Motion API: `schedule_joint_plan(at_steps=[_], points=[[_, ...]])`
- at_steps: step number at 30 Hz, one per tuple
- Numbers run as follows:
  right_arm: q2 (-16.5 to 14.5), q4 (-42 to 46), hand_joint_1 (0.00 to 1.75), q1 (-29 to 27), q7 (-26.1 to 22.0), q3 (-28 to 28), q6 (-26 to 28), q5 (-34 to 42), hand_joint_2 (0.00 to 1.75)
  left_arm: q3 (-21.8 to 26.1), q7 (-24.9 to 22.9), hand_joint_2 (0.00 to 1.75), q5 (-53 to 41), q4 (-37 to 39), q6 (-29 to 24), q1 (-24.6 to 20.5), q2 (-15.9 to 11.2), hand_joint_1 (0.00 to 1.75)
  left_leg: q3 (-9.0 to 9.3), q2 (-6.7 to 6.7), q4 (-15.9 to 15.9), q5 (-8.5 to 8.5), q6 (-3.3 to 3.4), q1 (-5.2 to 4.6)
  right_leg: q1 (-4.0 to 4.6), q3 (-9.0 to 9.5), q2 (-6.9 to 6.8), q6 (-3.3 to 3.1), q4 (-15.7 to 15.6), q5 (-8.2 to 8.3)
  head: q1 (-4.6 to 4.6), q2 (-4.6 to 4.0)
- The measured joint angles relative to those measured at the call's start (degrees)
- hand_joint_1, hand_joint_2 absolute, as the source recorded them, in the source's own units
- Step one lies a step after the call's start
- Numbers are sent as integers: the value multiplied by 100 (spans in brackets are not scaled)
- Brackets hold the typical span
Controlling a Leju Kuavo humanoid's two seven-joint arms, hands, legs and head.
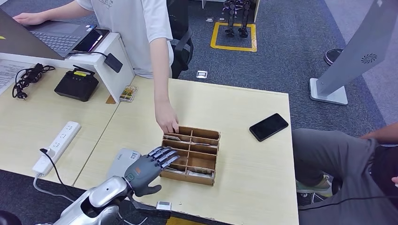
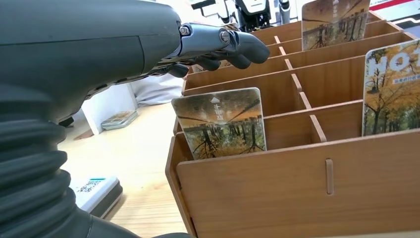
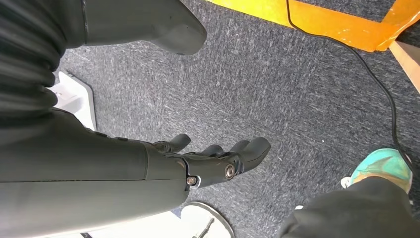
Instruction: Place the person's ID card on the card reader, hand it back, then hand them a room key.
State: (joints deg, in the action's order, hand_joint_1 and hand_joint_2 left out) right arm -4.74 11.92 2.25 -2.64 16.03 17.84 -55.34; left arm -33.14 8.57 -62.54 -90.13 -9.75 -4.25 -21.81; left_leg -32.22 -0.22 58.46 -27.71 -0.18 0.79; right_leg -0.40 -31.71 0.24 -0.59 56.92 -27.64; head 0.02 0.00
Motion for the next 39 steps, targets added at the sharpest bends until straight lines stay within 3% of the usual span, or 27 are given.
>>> schedule_joint_plan(at_steps=[15,19,39], points=[[-9,6,0,11,44,11,0,-42,175,68,-37,175,-1,78,-76,0,72,0,0,0,0,0,0,0,0,0,0,0,0,0,0,0],[-11,6,0,11,56,17,-4,-46,175,74,-35,175,3,80,-60,-1,70,175,-1,0,0,0,0,0,0,0,0,0,0,0,0,0],[-38,38,0,36,59,118,-6,-116,175,102,-2,175,40,111,6,-110,70,175,1,0,0,0,0,1,0,1,1,-1,1,0,0,0]])
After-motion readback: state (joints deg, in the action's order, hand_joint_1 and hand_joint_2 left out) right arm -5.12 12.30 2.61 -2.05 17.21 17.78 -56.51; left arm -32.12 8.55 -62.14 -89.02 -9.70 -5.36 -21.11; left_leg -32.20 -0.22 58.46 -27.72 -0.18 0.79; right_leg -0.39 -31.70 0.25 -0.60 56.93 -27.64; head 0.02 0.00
